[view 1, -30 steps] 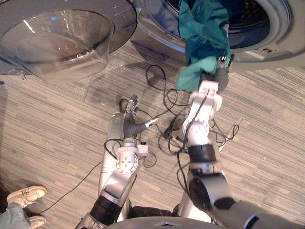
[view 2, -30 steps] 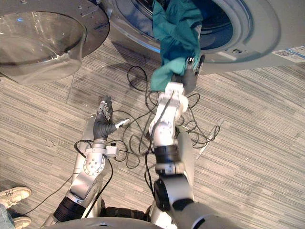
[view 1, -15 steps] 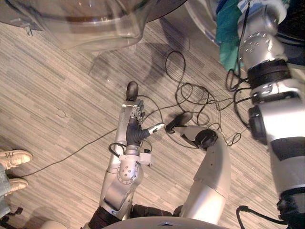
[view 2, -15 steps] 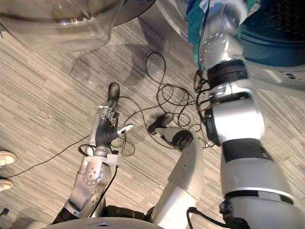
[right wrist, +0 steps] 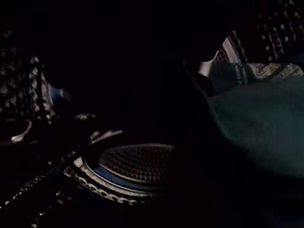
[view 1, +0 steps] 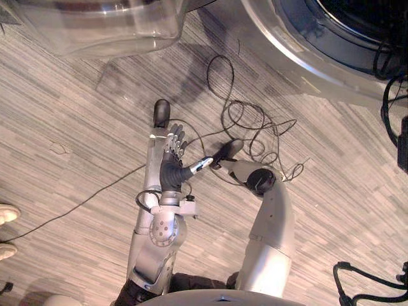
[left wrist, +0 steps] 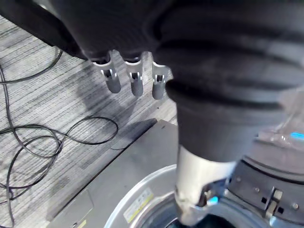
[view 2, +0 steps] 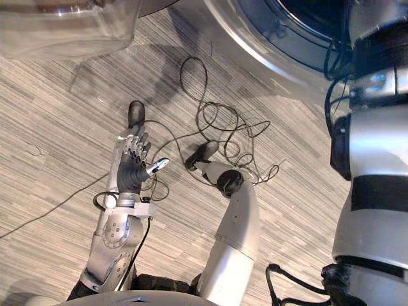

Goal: Pick up the laundry basket with both hands and put the clothes into the washing machine.

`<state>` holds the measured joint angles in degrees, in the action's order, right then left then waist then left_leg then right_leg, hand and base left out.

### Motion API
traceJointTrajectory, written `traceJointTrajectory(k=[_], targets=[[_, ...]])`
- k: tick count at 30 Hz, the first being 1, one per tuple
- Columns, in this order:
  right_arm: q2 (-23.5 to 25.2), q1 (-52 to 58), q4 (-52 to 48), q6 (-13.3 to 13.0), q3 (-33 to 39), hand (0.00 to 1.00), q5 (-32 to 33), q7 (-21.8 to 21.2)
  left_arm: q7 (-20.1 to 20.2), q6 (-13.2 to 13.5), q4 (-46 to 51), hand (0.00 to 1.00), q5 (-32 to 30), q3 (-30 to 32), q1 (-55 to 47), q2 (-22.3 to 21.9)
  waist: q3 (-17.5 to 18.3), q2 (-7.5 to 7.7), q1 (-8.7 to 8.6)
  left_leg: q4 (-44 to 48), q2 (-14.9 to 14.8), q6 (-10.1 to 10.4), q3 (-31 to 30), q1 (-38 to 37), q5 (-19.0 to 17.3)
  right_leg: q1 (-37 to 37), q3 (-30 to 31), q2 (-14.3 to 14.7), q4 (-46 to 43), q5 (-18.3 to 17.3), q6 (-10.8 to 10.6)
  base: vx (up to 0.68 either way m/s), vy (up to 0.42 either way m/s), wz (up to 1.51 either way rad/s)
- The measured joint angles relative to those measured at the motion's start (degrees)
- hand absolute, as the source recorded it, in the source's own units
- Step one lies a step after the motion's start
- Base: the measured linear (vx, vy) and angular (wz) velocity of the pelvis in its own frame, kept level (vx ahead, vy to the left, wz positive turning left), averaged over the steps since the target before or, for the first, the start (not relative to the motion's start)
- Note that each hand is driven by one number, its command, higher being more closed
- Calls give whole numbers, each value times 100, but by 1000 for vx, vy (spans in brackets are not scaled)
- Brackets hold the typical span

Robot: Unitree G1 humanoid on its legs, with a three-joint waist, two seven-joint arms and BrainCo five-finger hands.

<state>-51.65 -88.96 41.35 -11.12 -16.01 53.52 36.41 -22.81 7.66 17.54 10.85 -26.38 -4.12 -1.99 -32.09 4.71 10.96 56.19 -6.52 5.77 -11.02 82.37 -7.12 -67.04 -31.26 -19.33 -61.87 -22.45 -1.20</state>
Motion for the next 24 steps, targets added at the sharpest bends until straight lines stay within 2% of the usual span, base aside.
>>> traceJointTrajectory(k=[1, 2, 4, 5, 6, 8, 11, 13, 17, 21, 24], targets=[[-289, 644, -425, -3, 476, 100, -78, 195, 8, 5, 53, 0, -27, 5, -5, 1, 6, 82, 102, -49, 38, -2, -6, 0, 0, 59, -138, -88, 25, 3, 2, 34, 22, 26], [-403, 917, -494, -22, 600, 100, -210, 299, 6, 4, 111, 0, -92, 36, -43, 1, 6, 82, 112, -56, 75, -49, -2, -5, -3, 122, -221, -158, 33, 4, 1, 41, 30, 26], [-443, 981, -421, -91, 369, 100, -259, 415, -7, 41, 282, 0, -110, 64, -117, 13, 7, 81, 75, -26, 84, -146, 99, -42, -60, 163, -247, -248, 49, 75, -78, 35, 62, -1], [-423, 759, -251, -148, -234, 0, -335, 415, -16, 53, 302, 0, -176, 59, -119, 19, 8, 78, 3, 9, 47, -226, 229, -99, -108, 187, -216, -272, 114, 92, -94, 17, 88, -38], [-302, 567, -121, -153, -585, 0, -435, 407, -17, 48, 301, 0, -265, 22, -121, 34, 7, 80, -19, 103, -29, -320, 366, -128, -164, 213, -203, -273, 177, 95, -88, 0, 71, -45], [99, 271, 228, -183, -627, 0, -413, 391, -23, 40, 285, 0, -270, -23, -122, 51, 9, 79, -85, 155, -107, -377, 472, -174, -200, 244, -195, -262, 234, 177, -30, -32, 51, -36], [800, 230, 912, -237, -598, 0, -170, 358, -50, -23, 163, 0, -267, -125, -185, 95, 28, 104, -193, 39, -98, -372, 510, -400, -204, 390, -136, -246, 330, 238, -46, -61, 23, -5], [1164, 227, 1232, -209, -579, 0, -66, 305, -66, -35, 84, 0, -261, -131, -237, 105, 31, 104, -188, -112, -94, -341, 562, -533, -174, 427, -68, -238, 381, 270, -16, -116, 11, -2], [1824, 68, 1763, -4, -878, 0, 447, -26, -71, -41, -40, 0, -204, -112, -244, 162, 40, 100, -166, -559, -129, -295, 620, -656, 91, 431, -138, -169, 703, 440, -10, -120, 5, -6], [1986, 34, 1829, 249, -1043, 0, 466, -332, -69, -41, -43, 0, -137, -112, -241, 149, 42, 96, -146, -677, -158, -283, 597, -649, 238, 428, -203, -120, 781, 513, 50, -80, -13, 0], [1914, 36, 1826, 546, -1376, 0, -165, -660, -66, -40, -64, 0, -77, -88, -241, 146, 43, 95, -150, -707, -187, -287, 593, -642, 277, 432, -217, -71, 848, 581, 79, -42, -10, -5]])
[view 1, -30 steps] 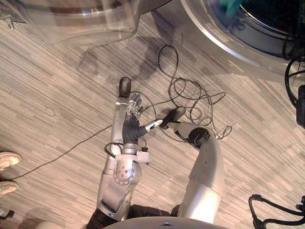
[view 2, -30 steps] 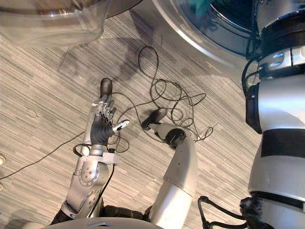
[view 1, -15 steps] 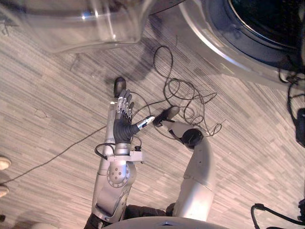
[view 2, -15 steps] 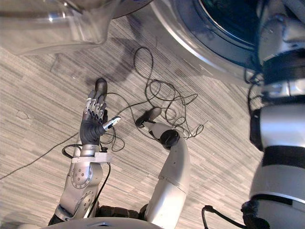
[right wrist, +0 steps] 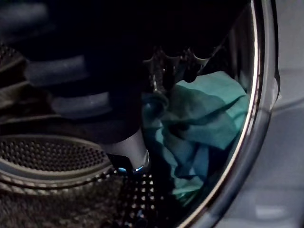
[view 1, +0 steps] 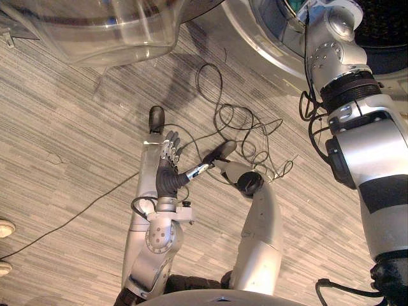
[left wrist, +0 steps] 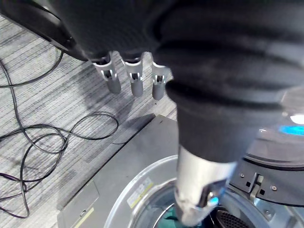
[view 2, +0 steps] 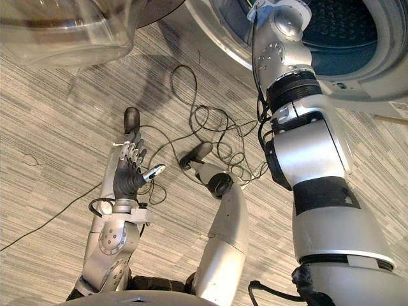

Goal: Pick up the laundry basket with both hands and put the clothes into the washing machine.

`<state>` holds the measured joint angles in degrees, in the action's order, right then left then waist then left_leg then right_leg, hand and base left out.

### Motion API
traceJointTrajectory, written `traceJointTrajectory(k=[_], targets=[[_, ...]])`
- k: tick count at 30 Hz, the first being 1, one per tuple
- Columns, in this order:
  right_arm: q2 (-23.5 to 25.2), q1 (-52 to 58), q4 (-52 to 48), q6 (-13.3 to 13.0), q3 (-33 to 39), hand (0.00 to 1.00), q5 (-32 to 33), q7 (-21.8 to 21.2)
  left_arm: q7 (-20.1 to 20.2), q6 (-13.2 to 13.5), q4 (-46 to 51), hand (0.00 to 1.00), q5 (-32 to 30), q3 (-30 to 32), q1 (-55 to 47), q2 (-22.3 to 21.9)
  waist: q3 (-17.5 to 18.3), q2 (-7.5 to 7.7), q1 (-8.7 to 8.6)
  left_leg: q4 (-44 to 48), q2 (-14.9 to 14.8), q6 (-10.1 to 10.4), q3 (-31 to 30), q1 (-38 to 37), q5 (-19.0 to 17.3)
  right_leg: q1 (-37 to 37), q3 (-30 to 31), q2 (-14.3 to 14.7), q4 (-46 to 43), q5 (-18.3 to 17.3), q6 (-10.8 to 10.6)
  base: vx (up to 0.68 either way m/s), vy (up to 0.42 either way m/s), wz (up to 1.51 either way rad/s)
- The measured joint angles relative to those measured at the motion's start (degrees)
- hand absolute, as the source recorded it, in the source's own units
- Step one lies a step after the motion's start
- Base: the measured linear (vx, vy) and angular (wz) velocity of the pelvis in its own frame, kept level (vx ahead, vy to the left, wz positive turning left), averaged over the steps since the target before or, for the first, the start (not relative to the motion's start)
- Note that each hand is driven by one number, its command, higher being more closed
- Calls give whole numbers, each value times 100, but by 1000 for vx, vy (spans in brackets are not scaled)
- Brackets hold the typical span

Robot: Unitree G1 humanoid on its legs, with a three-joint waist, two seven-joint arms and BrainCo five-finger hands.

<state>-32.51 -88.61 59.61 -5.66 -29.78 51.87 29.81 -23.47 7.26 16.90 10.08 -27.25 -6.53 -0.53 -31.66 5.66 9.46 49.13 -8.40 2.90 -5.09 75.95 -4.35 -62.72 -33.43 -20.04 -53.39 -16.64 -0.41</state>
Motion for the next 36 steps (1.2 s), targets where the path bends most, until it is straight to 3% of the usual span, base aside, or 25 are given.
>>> traceJointTrajectory(k=[3, 11, 15, 21, 28, 34, 36], targets=[[-168, 119, -19, 253, -292, 0, -1347, -317, 4, 10, -2, 0, -4, 5, 8, -29, 0, -1, -31, 8, -25, -1, -12, 2, 1, 13, -4, 41, 35, 48, 28, -23, -2, -5], [-263, 1406, -269, 374, 58, 0, -3015, -341, 48, 12, -239, 0, -23, 10, 13, -47, 2, -4, -45, 56, -32, 6, -70, -32, -7, 84, -25, 68, 20, 44, 23, -10, -3, 0], [36, 2362, -775, 319, 771, 0, -3101, -312, 143, 11, -352, 0, -26, 83, 54, -47, 5, -10, -72, -7, -19, -9, -25, -167, 2, 168, -7, 35, 17, 35, 10, -34, -16, 3], [1276, 4538, -2353, -5, 2459, 0, -3201, -287, 189, 10, -794, 0, -98, 520, 194, -46, 87, -22, -158, -178, -1, 18, 156, -684, -16, 465, 175, -3, -2, -19, -11, -45, -38, 5], [2630, 7119, -2933, -184, 3695, 0, -3203, -370, 276, -2, -1590, 0, -356, 907, 478, -35, 134, -26, -344, -783, 44, 21, 596, -2236, 19, 1587, 451, -25, 268, -42, -23, -41, -72, 1], [3244, 9103, -2140, -131, 4373, 0, -3215, -783, 528, 12, -2937, 0, -53, 1771, 647, -52, 959, -79, -573, -2148, 6, 102, 1023, -4180, 171, 3146, 527, 321, 1493, 282, -127, 41, -73, -19], [3300, 9727, -1644, -26, 4594, 0, -3372, -986, 765, 13, -3979, 0, 281, 2316, 702, -69, 1528, -157, -679, -2862, -27, 166, 1257, -5048, 214, 3851, 526, 496, 2157, 441, -156, 159, -39, -24]])
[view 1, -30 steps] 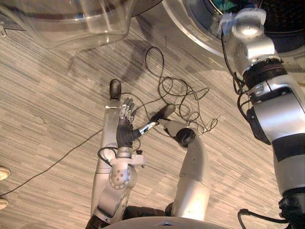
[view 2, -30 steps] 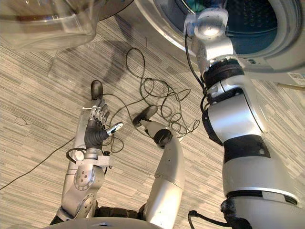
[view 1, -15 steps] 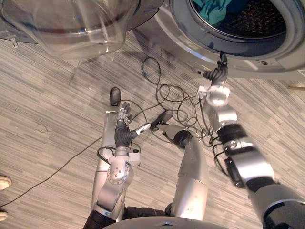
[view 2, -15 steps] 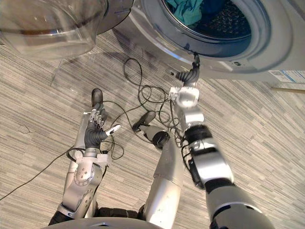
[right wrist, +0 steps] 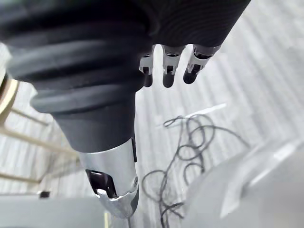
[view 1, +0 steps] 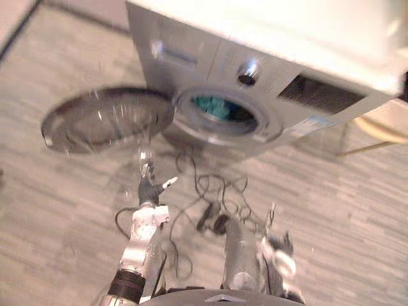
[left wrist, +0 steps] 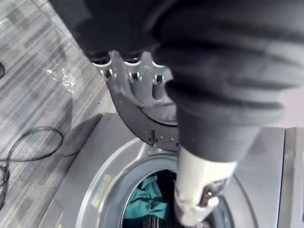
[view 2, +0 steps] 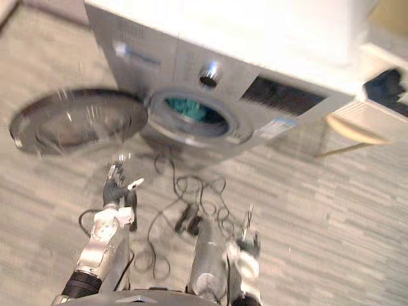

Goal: Pick up the laundry basket with both hands and put the clothes into the washing machine.

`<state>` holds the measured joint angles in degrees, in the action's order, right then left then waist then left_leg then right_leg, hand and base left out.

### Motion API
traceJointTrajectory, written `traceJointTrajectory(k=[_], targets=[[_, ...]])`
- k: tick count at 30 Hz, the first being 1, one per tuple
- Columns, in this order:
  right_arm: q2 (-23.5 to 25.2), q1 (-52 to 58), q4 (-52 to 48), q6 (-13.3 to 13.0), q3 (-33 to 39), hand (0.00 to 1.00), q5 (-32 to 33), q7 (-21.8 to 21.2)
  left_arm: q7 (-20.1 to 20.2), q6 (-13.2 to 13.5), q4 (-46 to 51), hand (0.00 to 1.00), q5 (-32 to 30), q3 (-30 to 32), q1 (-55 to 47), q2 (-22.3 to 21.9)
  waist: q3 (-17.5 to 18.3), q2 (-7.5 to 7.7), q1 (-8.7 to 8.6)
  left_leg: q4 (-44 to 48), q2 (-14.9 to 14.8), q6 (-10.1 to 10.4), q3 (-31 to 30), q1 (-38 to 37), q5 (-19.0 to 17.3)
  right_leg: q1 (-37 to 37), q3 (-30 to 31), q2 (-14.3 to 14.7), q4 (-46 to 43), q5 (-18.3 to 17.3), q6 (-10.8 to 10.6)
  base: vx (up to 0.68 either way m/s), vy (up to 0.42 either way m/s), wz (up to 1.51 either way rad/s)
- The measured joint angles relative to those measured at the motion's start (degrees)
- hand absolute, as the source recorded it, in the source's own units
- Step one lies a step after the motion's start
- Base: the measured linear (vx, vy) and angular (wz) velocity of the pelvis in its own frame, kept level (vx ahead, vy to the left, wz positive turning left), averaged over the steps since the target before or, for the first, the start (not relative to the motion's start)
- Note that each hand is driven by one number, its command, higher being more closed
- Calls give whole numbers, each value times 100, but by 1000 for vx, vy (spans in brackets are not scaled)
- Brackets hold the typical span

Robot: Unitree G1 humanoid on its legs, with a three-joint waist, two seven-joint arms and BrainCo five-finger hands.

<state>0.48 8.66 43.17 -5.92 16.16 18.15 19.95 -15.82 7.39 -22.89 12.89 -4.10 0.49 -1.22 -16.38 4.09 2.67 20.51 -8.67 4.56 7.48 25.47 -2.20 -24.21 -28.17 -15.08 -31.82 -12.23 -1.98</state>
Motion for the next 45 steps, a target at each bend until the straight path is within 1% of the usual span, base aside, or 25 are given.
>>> traceJointTrajectory(k=[3, 4, 5, 7, 10, 17, 19, 21, 22, 24, 27, 28, 30, 31, 32, 33, 34, 35, 37, 40, 41, 42, 43, 44, 45], targets=[[15, 350, 241, 71, 264, 0, -97, -197, 179, -48, -1100, 0, -30, 475, 43, 19, 448, -144, -87, -791, -25, 45, 252, -842, 34, 664, 39, 229, 757, 241, -66, 140, 6, -38], [24, 496, 398, 122, 457, 0, -236, -280, 259, -106, -1923, 0, -143, 750, 53, 50, 763, -292, -147, -1375, -30, 121, 431, -1321, 121, 1017, 94, 409, 1317, 442, -98, 129, 22, -32], [25, 497, 440, 121, 513, 0, -248, -302, 277, -122, -2077, 0, -220, 814, 55, 48, 820, -322, -162, -1465, -32, 123, 458, -1410, 144, 1066, 104, 448, 1428, 478, -99, 126, 26, -38], [7, 423, 722, 119, 895, 0, -259, -437, 387, -282, -2999, 0, -682, 1186, 35, 30, 1153, -514, -229, -1954, -49, 170, 581, -1783, 301, 1369, 261, 720, 2071, 759, -96, 103, 26, -46], [-4, 248, 1035, 125, 1251, 0, -235, -510, 459, -439, -3714, 0, -1027, 1669, -151, 46, 1250, -639, -245, -2080, -111, 195, 819, -2286, 335, 1941, 639, 1056, 2941, 1170, -118, 128, 32, -69], [-15, 67, 1438, 141, 1448, 0, -168, -736, 633, -516, -4020, 0, -1413, 1874, -227, 136, 1375, -612, -341, -2077, -3, 124, 915, -2701, 337, 2476, 933, 1159, 3583, 1484, -160, 140, 41, -26], [-15, 70, 1454, 139, 1424, 0, -155, -746, 633, -511, -4060, 0, -1465, 1850, -173, 148, 1358, -606, -401, -2055, 5, 119, 783, -2771, 334, 2630, 833, 1190, 3589, 1442, -149, 115, 8, 26], [-43, -13, 1427, 122, 1307, 0, -154, -792, 628, -505, -4052, 0, -1541, 1740, -142, 203, 1250, -601, -417, -1572, -123, 139, 702, -2745, 66, 2774, 818, 1239, 3437, 1234, -69, 58, -9, 10], [-62, -36, 1378, 110, 1192, 0, -155, -866, 621, -506, -3977, 0, -1541, 1744, -144, 209, 1136, -607, -400, -1019, -241, 108, 670, -2653, -163, 2863, 849, 1252, 3298, 1039, -56, -35, 19, -7], [-68, 14, 1269, 111, 1078, 0, -158, -909, 614, -506, -3750, 0, -1530, 1740, -249, 136, 1078, -584, -325, 126, -337, -111, 482, -2192, -275, 2864, 931, 1217, 3004, 823, -71, -74, -10, -4], [-118, 25, 1158, 114, 947, 0, -165, -926, 615, -498, -3501, 0, -1472, 1678, -254, -15, 957, -666, -284, 774, -267, -83, 100, -1945, -348, 2946, 940, 1124, 2796, 688, -102, 8, 27, 4], [-225, -47, 1114, 117, 819, 0, -182, -926, 615, -488, -3377, 0, -1471, 1705, -270, -146, 926, -744, -199, 796, 144, 43, -257, -1898, -667, 2838, 1168, 1013, 2647, 657, -114, 1, 144, -57], [-245, -138, 1117, 124, 662, 0, -254, -935, 618, -447, -3318, 0, -1482, 1749, -334, -214, 966, -811, -79, 329, 604, 71, -794, -1888, -739, 2599, 1494, 998, 2529, 657, -135, -41, 193, -93], [-316, -224, 1106, 125, 554, 0, -321, -955, 622, -437, -3351, 0, -1500, 1784, -425, -247, 996, -964, -66, -74, 665, -154, -1086, -1960, -717, 2455, 1720, 1196, 2464, 665, -164, -32, 199, -115], [-318, -344, 1098, 151, 324, 0, -367, -951, 643, -447, -3375, 0, -1472, 2039, -393, -311, 983, -964, -59, -26, 570, -328, -865, -2000, -901, 2486, 1996, 1286, 2475, 686, -190, 7, 152, -112], [-319, -321, 1071, 161, 225, 0, -410, -949, 636, -442, -3394, 0, -1471, 2114, -415, -290, 1007, -941, -46, -148, 569, -334, -727, -2068, -906, 2501, 2153, 1314, 2553, 726, -165, 80, 96, -119], [-204, -316, 995, 212, 54, 0, -512, -957, 665, -446, -3460, 0, -1497, 2205, -480, -217, 1117, -726, -44, -471, 582, -323, -354, -2270, -891, 2393, 2476, 1243, 2519, 808, -136, 118, 77, -93], [-189, -314, 951, 225, 6, 0, -512, -963, 693, -447, -3470, 0, -1524, 2207, -483, -185, 1135, -682, -72, -568, 585, -322, -255, -2352, -889, 2376, 2558, 1235, 2512, 806, -134, 151, 82, -94], [-167, -314, 927, 230, -34, 0, -506, -974, 811, -472, -3547, 0, -1535, 2220, -468, -149, 1155, -653, -121, -693, 586, -326, -44, -2522, -891, 2364, 2722, 1236, 2465, 755, -89, 109, 52, -57], [-129, -322, 894, 232, -25, 0, -511, -1049, 889, -508, -3642, 0, -1538, 2206, -431, -124, 1214, -615, -118, -980, 581, -304, 411, -2781, -847, 1940, 2941, 1218, 1761, 454, -241, 174, -8, -64], [-163, -315, 909, 232, -22, 0, -515, -1128, 906, -514, -3701, 0, -1538, 2161, -395, -107, 1224, -606, -129, -998, 517, -339, 596, -2893, -820, 1733, 2787, 1235, 1413, 406, -316, 207, -86, -72], [-229, -393, 957, 231, -9, 0, -537, -1142, 912, -515, -3820, 0, -1542, 2060, -333, -95, 1163, -727, -130, -1013, 377, -358, 779, -3019, -797, 1571, 2472, 1250, 1058, 405, -314, 199, -105, -71], [-313, -428, 969, 234, 20, 0, -592, -1143, 911, -526, -3891, 0, -1542, 1963, -297, -89, 1112, -808, -144, -1054, 321, -354, 854, -3108, -783, 1475, 2236, 1195, 790, 286, -149, 192, -136, -57], [-376, -435, 1040, 238, 99, 0, -731, -1163, 894, -532, -3963, 0, -1537, 1649, -245, -42, 1030, -842, -228, -1116, 270, -328, 917, -3338, -768, 1315, 1643, 766, 65, 36, 49, 114, -91, -26], [-395, -431, 1152, 235, 137, 0, -716, -1178, 894, -532, -3982, 0, -1537, 1524, -242, -10, 1009, -874, -259, -1128, 246, -317, 942, -3407, -769, 1271, 1533, 581, -116, -18, 31, 148, -151, -23]])
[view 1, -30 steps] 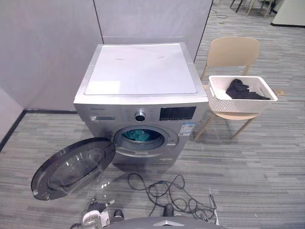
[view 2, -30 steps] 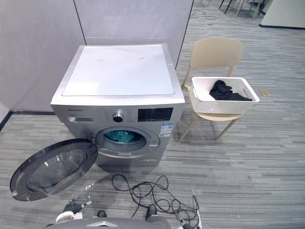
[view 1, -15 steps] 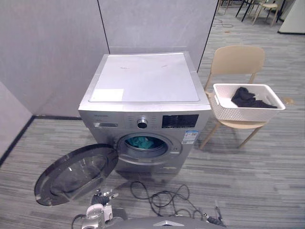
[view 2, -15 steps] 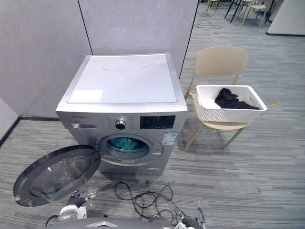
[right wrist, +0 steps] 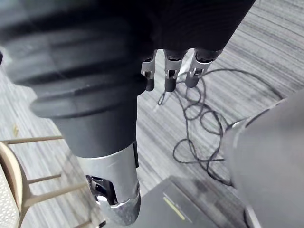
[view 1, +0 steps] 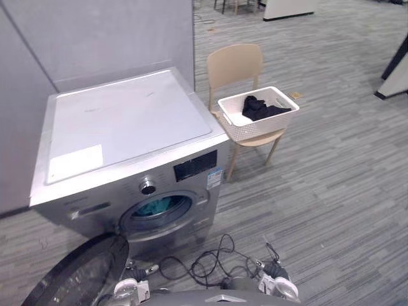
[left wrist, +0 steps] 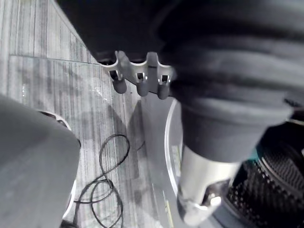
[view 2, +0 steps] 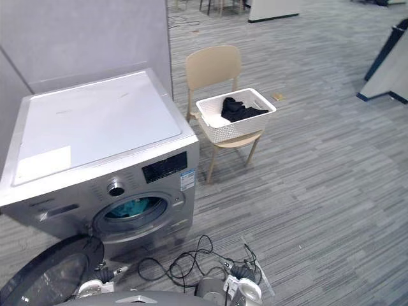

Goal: Pick up the laundry basket with both hands and put the clothes into the washing machine.

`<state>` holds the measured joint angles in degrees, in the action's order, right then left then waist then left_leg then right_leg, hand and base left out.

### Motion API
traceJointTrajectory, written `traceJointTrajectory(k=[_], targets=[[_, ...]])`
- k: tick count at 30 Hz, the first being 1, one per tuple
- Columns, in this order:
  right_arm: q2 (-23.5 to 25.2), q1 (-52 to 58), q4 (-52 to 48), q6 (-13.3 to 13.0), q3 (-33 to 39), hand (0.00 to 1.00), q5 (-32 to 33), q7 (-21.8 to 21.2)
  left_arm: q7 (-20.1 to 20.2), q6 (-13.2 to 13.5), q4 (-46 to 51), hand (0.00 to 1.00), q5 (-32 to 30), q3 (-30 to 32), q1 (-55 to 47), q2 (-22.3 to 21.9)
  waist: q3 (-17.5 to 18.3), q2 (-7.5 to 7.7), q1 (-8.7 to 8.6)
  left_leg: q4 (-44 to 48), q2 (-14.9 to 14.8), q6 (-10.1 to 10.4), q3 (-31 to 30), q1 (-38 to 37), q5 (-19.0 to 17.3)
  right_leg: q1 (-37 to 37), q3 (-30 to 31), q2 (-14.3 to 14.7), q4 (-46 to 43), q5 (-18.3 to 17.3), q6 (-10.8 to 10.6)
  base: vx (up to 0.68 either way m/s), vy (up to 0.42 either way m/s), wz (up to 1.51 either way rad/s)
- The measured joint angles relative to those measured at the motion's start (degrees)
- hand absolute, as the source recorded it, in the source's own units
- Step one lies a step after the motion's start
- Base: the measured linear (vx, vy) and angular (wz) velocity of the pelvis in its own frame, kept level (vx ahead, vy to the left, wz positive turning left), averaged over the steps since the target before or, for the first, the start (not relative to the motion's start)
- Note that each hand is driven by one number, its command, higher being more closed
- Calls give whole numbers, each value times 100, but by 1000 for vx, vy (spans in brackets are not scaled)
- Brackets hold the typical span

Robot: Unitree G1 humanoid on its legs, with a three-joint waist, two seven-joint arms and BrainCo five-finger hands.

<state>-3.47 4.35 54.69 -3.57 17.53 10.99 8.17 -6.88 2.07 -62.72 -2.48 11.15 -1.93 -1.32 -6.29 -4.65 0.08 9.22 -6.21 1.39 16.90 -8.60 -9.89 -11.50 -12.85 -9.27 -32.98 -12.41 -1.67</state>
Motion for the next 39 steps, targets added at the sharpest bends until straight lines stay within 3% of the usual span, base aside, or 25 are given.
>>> traceJointTrajectory(k=[2, 3, 4, 6, 9, 11, 12, 13, 14, 16, 18, 20, 21, 22, 23, 24, 26, 28, 29, 30, 31, 33, 35, 37, 39], targets=[[-9, -43, 134, 9, 261, 0, -20, -14, 3, 14, -2, 0, 6, -317, 1, 138, -17, 102, -66, -51, -119, 186, 33, -201, 5, -110, -69, -525, -47, 8, -83, 163, -297, -16], [12, -40, 288, 9, 364, 0, -49, -17, 6, 42, 24, 0, 15, -484, -4, 257, -2, 296, -65, -82, -118, 422, 25, -284, -48, -108, -44, -765, 508, 412, -84, 165, -367, -19], [25, -35, 371, 22, 409, 0, -86, -25, 22, 64, 45, 0, 23, -520, 13, 373, 2, 436, -50, -100, -62, 608, 0, -330, -115, -112, 32, -856, 793, 709, -478, 177, -487, -37], [-300, -29, 757, 48, 703, 0, -245, -44, 88, 79, -127, 0, 62, -651, 80, 204, -45, 137, -102, -211, -531, 708, -183, -360, -77, -151, 2, -277, 729, 515, -444, 155, -478, -37], [-392, 193, 1067, 235, 1043, 0, -244, -32, 132, 79, -139, 0, 59, -668, 92, 121, -72, 52, -141, 219, -859, 810, -384, -274, 40, -173, -67, -32, 529, 132, -246, 95, -311, -17], [-319, 432, 1198, 287, 1210, 0, -243, -53, 132, 79, -87, 0, 73, -493, 58, 152, -88, 86, -224, 1421, -1157, 539, -791, 232, 222, 110, -221, 171, 642, 5, -84, 124, -336, 4], [-272, 509, 1219, 304, 1216, 0, -244, -55, 146, 77, -33, 0, 115, -423, 39, 178, -104, 109, -268, 2115, -1289, 241, -978, 605, 451, 257, -296, 269, 758, -14, -37, 151, -362, 4], [-236, 587, 1203, 353, 1182, 0, -242, -54, 165, 74, 149, 0, 144, -204, -83, 186, -115, 123, -252, 3194, -1500, -317, -1218, 1189, 1172, 546, -337, 483, 1049, -2, 52, 137, -265, -8], [-232, 599, 1187, 353, 1146, 0, -242, -54, 186, 80, 217, 0, 239, -156, -119, 195, -129, 130, -219, 3601, -1537, -299, -1348, 1427, 1330, 673, -325, 556, 1179, 15, 117, 180, -262, -26], [-275, 578, 1127, 351, 938, 0, -239, -51, 235, 99, 383, 0, 248, -123, -125, 194, -154, 140, -105, 4678, -1423, -165, -1395, 1988, 970, 987, -313, 682, 1506, 52, 264, 163, -120, -16], [-326, 450, 967, 348, 789, 0, -235, -41, 233, 137, 525, 0, 246, -91, -131, 185, -178, 164, -11, 4866, -933, -26, -1209, 2396, 474, 1378, -335, 729, 1915, 82, 310, 197, -89, 0], [-337, -20, 900, 334, 686, 0, -238, -45, 237, 168, 579, 0, 295, 115, -154, 181, -238, 170, 81, 3331, -262, 58, -946, 2467, 221, 1633, -262, 751, 2209, 105, 278, 226, -32, -12], [-344, -165, 888, 330, 587, 0, -239, -42, 237, 167, 579, 0, 297, 202, -163, 178, -241, 167, 141, 2693, -112, 84, -905, 2423, 253, 1640, -213, 754, 2245, 103, 274, 253, -2, -31], [-339, -364, 848, 322, 423, 0, -241, -49, 233, 161, 575, 0, 283, 349, -182, 187, -246, 167, 235, 1648, 97, 121, -916, 2343, 368, 1651, -146, 760, 2316, 102, 272, 284, 23, -54], [-330, -607, 784, 305, 205, 0, -245, -55, 232, 123, 526, 0, 229, 557, -228, 246, -270, 208, 400, 656, 316, 272, -1005, 2188, 967, 1697, 46, 771, 2464, 140, 222, 330, 34, -82], [-226, -822, 687, 263, -122, 0, -247, -60, 230, 33, 337, 0, 69, 670, -287, 367, -295, 386, 548, 466, 478, 136, -1005, 1987, 1009, 1777, 293, 663, 2656, 163, 106, 351, 20, -68], [-146, -1183, 619, 212, -404, 0, -326, -149, 226, -129, 56, 0, -65, 878, -397, 407, -419, 405, 498, 1068, 495, -318, -1007, 2016, 635, 1954, 392, 580, 2629, 160, -93, 441, 16, -46], [-87, -1137, 427, 150, -593, 0, -475, -188, 227, -205, -6, 0, -120, 892, -612, 357, -392, 366, 590, 1260, 517, -351, -900, 1774, 183, 1916, 627, 481, 1969, 11, -334, 431, 93, -31], [-64, -1071, 420, 87, -618, 0, -474, -192, 225, -205, -112, 0, -169, 741, -688, 354, -325, 317, 560, 1202, 541, -324, -920, 1550, -86, 1500, 656, 414, 767, -143, -560, 292, 110, 5], [-44, -1041, 410, 80, -626, 0, -474, -193, 227, -205, -140, 0, -173, 624, -689, 366, -327, 334, 543, 1163, 589, -321, -924, 1426, -175, 1239, 671, 329, 28, -126, -595, 448, 140, 32], [-31, -877, 419, 97, -728, 0, -478, -220, 227, -205, -135, 0, -175, 428, -677, 455, -333, 409, 497, 1165, 725, -368, -1008, 1170, -280, 700, 800, 102, -1436, 222, -758, 320, 60, 48], [-50, -586, 436, 109, -758, 0, -612, -345, 210, -210, -75, 0, -165, 176, -598, 559, -388, 439, 365, 1187, 900, -583, -1266, 740, -425, 239, 902, -114, -2873, 293, -679, 420, -25, 86], [-175, -471, 438, 103, -480, 0, -678, -406, 9, -451, -231, 0, 20, 109, -612, 645, -483, 391, 93, 909, 859, -558, -1733, 273, -410, -126, 663, -236, -2891, -38, -566, 441, -145, 113], [-223, -470, 489, 115, 23, 0, -671, -399, -89, -506, -144, 0, 132, 12, -613, 667, -539, 358, 207, 656, 658, -487, -1872, -45, -381, -373, 520, -427, -2129, -163, -521, 301, -241, 69], [-218, -375, 479, 103, 430, 0, -666, -397, -206, -544, -140, 0, 241, 17, -628, 778, -541, 315, 201, 534, 420, -189, -2023, -198, -508, -447, 672, -633, -780, -32, -486, 237, -377, 69]])
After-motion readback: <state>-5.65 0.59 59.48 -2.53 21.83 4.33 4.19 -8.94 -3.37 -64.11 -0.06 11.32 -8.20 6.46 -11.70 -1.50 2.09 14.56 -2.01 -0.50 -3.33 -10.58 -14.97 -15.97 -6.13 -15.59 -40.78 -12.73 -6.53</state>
